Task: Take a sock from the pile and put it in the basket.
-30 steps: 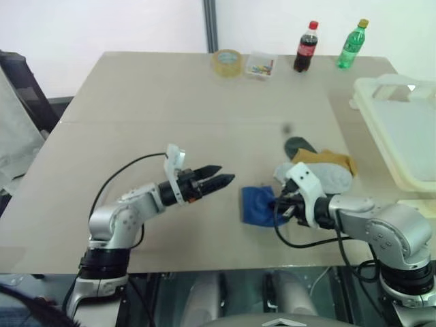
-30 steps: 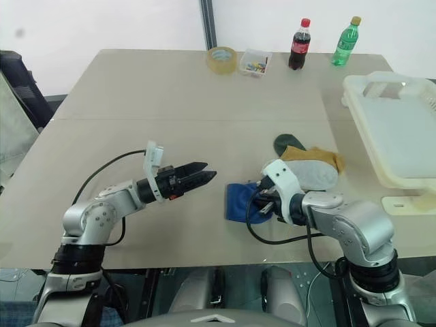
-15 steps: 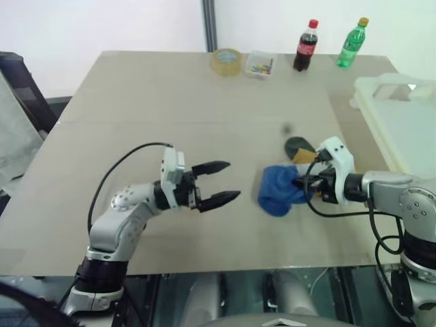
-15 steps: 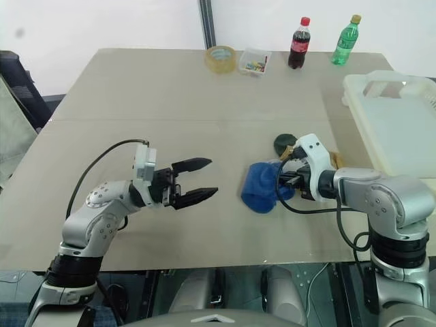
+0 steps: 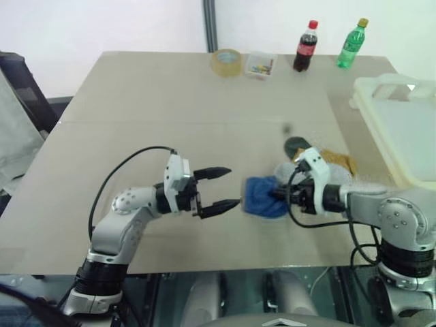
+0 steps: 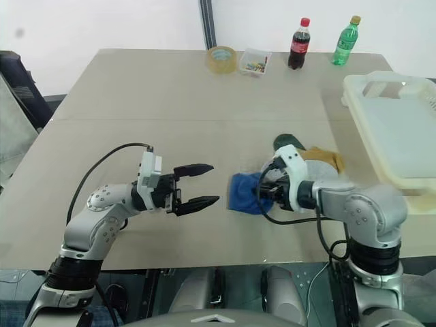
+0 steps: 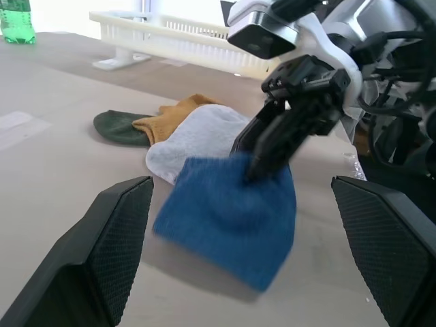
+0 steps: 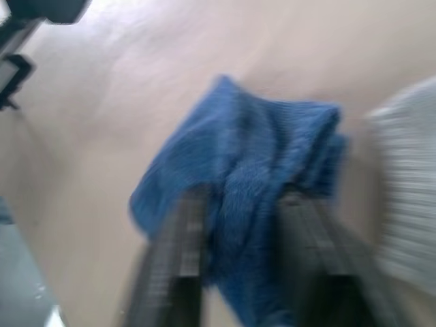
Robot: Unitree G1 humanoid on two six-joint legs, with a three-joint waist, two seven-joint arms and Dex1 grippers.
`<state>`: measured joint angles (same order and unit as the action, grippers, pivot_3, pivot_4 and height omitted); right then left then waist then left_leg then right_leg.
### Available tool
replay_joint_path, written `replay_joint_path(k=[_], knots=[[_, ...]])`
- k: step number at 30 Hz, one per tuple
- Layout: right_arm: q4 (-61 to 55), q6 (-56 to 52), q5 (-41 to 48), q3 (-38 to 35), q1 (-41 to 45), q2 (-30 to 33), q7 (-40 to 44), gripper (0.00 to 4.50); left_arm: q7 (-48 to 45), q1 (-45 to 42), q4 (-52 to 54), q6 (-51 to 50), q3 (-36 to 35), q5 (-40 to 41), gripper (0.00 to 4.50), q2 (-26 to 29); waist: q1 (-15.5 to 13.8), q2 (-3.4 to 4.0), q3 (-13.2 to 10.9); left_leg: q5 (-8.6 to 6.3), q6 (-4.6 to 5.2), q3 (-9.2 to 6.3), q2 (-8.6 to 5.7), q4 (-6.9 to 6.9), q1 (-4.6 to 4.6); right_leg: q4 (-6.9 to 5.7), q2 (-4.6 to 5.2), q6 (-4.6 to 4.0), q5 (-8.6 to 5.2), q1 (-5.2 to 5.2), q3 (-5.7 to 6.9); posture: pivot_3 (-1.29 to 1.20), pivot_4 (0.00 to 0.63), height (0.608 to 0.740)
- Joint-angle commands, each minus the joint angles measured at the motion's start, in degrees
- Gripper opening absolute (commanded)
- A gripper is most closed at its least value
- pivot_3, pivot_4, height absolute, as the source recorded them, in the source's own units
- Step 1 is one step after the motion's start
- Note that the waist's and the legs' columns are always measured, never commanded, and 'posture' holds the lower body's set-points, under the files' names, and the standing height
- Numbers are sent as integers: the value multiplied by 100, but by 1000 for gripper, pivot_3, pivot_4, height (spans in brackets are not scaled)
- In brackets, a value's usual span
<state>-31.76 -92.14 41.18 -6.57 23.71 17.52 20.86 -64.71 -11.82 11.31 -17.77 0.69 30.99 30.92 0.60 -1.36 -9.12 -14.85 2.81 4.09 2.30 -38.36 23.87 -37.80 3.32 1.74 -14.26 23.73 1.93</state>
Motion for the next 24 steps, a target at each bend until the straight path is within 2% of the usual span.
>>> replay_joint_path(k=[1,6,16,17,18,21,22,24], knots=[[-240,-36,108,-30,-85,16,-346,3498,-19,-88,-9,113,26,-2,4500,-28,2,0,0,0,0,1,-1,-1,0,0,1,0,0,0,2,0,150,735],[-342,-36,21,143,-225,307,-607,3498,-56,-118,-71,147,99,-52,4500,-70,4,0,0,0,0,2,-1,-2,-1,0,0,0,0,0,6,0,150,735],[-360,-36,117,473,-651,230,-758,3498,-87,-251,-241,214,185,-88,4500,-101,6,-3,6,0,0,2,2,-2,-5,-2,-7,1,0,-2,4,0,150,735],[-368,-36,165,470,-675,180,-742,2969,-85,-255,-244,219,185,-88,4500,-102,6,-5,7,0,0,2,2,-2,-7,-2,-7,1,0,-3,4,0,150,735],[-375,-36,186,481,-695,138,-740,2794,-75,-257,-250,223,178,-87,4500,-109,7,-5,7,0,0,2,3,-2,-7,-2,-7,1,0,-3,3,0,150,735],[-370,-36,212,543,-726,73,-722,1405,-50,-254,-251,233,165,-91,4500,-119,15,-4,7,0,0,2,6,-2,-9,-4,-10,0,0,-2,2,0,150,735],[-346,-36,214,548,-715,30,-726,1190,-49,-249,-251,240,159,-95,4500,-115,15,-4,7,0,0,2,6,-2,-9,-4,-11,0,0,-2,2,0,150,735],[-296,-36,216,531,-682,-38,-739,298,-49,-236,-244,251,143,-97,4500,-107,17,-4,8,0,0,2,8,-2,-11,-5,-14,0,0,-3,1,0,150,735]])
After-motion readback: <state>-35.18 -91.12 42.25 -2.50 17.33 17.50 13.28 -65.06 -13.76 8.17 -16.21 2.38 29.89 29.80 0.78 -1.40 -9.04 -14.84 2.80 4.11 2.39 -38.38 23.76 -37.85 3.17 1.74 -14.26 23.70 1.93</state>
